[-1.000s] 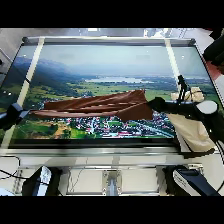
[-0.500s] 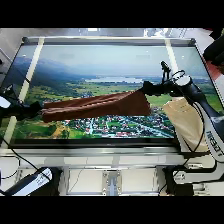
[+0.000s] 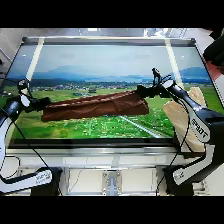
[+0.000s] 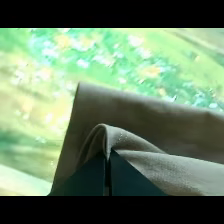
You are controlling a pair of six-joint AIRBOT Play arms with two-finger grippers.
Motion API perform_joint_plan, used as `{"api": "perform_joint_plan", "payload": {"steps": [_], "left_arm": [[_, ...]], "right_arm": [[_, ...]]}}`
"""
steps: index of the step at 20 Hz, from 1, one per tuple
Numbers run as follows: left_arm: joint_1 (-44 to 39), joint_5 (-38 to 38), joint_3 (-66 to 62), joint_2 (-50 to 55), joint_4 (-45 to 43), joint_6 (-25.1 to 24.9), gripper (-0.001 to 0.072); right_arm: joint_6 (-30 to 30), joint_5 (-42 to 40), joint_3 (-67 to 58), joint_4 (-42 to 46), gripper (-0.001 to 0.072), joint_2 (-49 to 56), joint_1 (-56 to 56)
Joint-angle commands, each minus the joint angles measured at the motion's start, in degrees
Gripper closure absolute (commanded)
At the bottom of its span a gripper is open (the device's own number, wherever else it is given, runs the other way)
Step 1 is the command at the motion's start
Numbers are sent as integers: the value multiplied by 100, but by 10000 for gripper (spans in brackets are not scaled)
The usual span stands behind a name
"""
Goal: Fold the shirts.
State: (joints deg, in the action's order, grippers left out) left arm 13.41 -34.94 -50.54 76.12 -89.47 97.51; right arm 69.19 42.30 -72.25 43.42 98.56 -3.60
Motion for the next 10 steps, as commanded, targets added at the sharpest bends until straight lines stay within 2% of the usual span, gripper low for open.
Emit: {"api": "perform_joint_plan", "payload": {"steps": [1, 5, 6, 7, 8, 9, 10], "left_arm": [[-131, 487, -59, 363, -55, 227, 698], [-129, 339, -68, 516, -52, 227, 695], [-129, 337, -92, 470, -52, 227, 679], [-116, 313, -144, 389, -55, 216, 638], [-103, 271, -214, 269, -57, 219, 385], [-79, 254, -293, 114, -57, 219, -13], [-39, 227, -391, -98, -52, 219, 1]], "right_arm": [[-17, -273, -13, 39, 697, 74, -109], [-11, -269, -15, 9, 676, 61, -105], [-9, -238, -33, 9, 587, 28, -101], [-9, -118, -103, 15, 434, -13, -87], [-11, 162, -260, 52, 300, -61, -46], [-9, 540, -468, 118, 278, -120, 24], [-9, 955, -693, 212, 277, -188, 127]]}}
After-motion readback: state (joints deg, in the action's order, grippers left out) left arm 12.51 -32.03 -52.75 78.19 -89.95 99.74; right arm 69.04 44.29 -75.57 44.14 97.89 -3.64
